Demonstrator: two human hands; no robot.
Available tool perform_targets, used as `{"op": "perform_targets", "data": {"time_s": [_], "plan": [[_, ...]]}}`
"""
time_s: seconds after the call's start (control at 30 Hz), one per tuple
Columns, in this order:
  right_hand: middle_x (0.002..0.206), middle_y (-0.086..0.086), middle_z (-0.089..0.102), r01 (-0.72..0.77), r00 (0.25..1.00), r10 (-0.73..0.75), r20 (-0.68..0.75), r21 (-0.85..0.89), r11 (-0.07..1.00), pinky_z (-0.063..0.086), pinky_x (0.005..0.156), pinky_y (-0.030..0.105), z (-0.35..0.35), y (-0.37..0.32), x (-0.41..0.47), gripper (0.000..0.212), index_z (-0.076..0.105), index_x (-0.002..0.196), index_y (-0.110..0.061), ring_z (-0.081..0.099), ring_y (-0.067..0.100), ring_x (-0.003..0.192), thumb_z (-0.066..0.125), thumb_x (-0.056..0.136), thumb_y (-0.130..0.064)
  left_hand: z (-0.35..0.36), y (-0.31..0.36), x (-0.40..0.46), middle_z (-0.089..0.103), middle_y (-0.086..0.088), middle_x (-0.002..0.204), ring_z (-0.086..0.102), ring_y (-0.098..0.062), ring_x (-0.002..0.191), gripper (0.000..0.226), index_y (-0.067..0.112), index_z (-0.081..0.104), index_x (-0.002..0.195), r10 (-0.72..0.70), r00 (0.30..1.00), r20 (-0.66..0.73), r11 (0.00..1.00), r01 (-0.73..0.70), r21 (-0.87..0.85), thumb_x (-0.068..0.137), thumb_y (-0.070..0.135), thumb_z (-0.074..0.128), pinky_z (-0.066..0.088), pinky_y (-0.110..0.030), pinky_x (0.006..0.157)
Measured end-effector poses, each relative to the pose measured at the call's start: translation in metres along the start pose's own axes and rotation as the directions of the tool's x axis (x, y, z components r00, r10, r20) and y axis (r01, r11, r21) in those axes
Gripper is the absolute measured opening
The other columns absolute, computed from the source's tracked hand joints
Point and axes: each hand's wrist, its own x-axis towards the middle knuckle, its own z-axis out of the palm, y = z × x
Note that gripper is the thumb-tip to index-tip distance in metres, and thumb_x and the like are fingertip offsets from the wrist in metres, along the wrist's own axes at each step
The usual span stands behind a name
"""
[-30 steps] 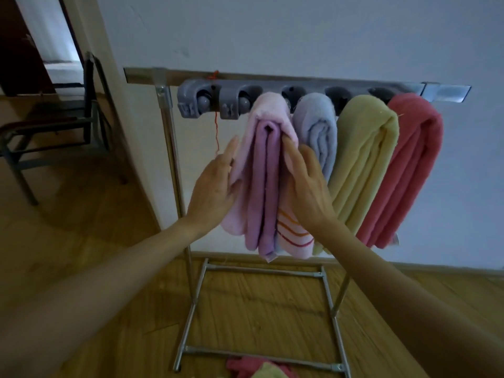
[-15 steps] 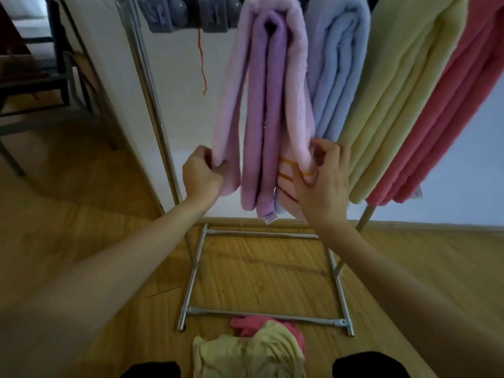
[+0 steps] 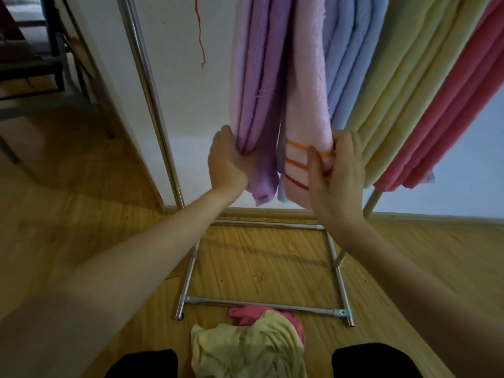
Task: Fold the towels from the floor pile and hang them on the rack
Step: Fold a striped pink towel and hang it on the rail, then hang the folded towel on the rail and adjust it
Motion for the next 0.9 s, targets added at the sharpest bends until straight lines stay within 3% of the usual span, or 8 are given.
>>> {"op": "perform_targets", "data": {"time_s": [0.1,0.17,0.33,0.47,0.53,0.7,0.83,0.9], "plan": [[0.075,-0.014,0.045,-0.026,0.996,0.019,0.091,0.079,0.997,0.035,0.057,0.007,0.005,-0.015,-0.011,0.008,0.044,0.101,-0.009,0.048,-0.001,0.066,0.046,0.097,-0.016,-0.021,-0.017,0.008,0.057,-0.011,0.085,0.054,-0.023,0.069,0.03,0.007,0.05,0.087,0.024,0.997,-0.079,1.0,-0.022,0.021,0.079,0.028,0.07,0.04,-0.02,0.05],[0.069,-0.018,0.044,-0.014,0.99,0.001,0.141,0.096,0.995,0.036,0.05,0.009,0.013,-0.024,-0.016,0.011,0.044,0.102,-0.005,0.05,-0.007,0.059,0.048,0.096,-0.013,-0.036,-0.025,0.012,0.058,-0.01,0.087,0.057,-0.02,0.071,0.022,0.006,0.053,0.09,0.063,0.991,-0.116,0.997,-0.058,0.043,0.082,0.02,0.068,0.043,-0.011,0.052],[0.063,0.003,0.048,-0.009,0.972,0.005,0.237,0.012,1.0,0.032,0.049,0.036,0.04,-0.035,-0.009,0.014,0.044,0.103,0.0,0.051,0.028,0.057,0.047,0.089,0.001,-0.062,-0.028,0.017,0.057,-0.007,0.1,0.053,-0.01,0.082,0.019,0.006,0.056,0.102,0.116,0.983,-0.142,0.985,-0.096,0.14,0.086,0.012,0.064,0.041,-0.001,0.059],[0.078,0.01,0.057,0.033,0.946,0.026,0.323,-0.175,0.984,0.032,0.052,0.034,0.063,-0.025,0.002,0.024,0.04,0.114,-0.003,0.053,0.035,0.064,0.044,0.09,0.0,-0.063,-0.026,0.017,0.056,-0.01,0.104,0.051,-0.01,0.085,0.025,0.004,0.056,0.106,0.151,0.98,-0.131,0.972,-0.123,0.2,0.084,0.012,0.065,0.037,-0.002,0.061],[0.088,0.013,0.062,0.028,0.94,0.038,0.339,-0.188,0.982,0.034,0.053,0.034,0.068,-0.016,0.005,0.03,0.039,0.12,-0.003,0.058,0.036,0.072,0.045,0.091,0.0,-0.058,-0.025,0.014,0.055,-0.01,0.101,0.05,-0.01,0.082,0.025,0.003,0.055,0.104,0.167,0.98,-0.111,0.969,-0.142,0.202,0.084,0.012,0.066,0.036,-0.001,0.058],[0.106,0.022,0.065,0.012,0.9,-0.001,0.436,-0.022,1.0,0.04,0.069,0.033,0.061,-0.005,0.008,0.033,0.043,0.123,0.007,0.06,0.039,0.094,0.04,0.095,-0.01,-0.035,-0.024,0.004,0.05,-0.004,0.091,0.049,-0.016,0.077,0.028,0.002,0.053,0.101,0.176,0.984,0.006,0.971,-0.175,0.166,0.08,0.015,0.066,0.034,-0.007,0.055],[0.096,0.02,0.065,-0.053,0.888,0.074,0.454,-0.061,0.997,0.045,0.067,0.042,0.058,0.019,-0.012,0.023,0.049,0.11,0.005,0.06,0.037,0.084,0.042,0.097,-0.013,-0.02,-0.043,-0.019,0.061,-0.005,0.086,0.057,-0.018,0.076,0.024,0.009,0.056,0.091,0.117,0.975,0.191,0.983,-0.141,0.114,0.079,0.026,0.067,0.043,-0.026,0.062],[0.093,0.017,0.065,-0.041,0.871,0.076,0.485,-0.084,0.996,0.047,0.064,0.044,0.056,0.039,-0.033,0.02,0.05,0.108,0.002,0.061,0.035,0.08,0.043,0.095,-0.011,-0.016,-0.064,-0.041,0.065,-0.002,0.091,0.061,-0.016,0.084,0.021,0.011,0.061,0.098,0.067,0.958,0.278,0.989,-0.101,0.108,0.081,0.022,0.065,0.05,-0.029,0.074]]}}
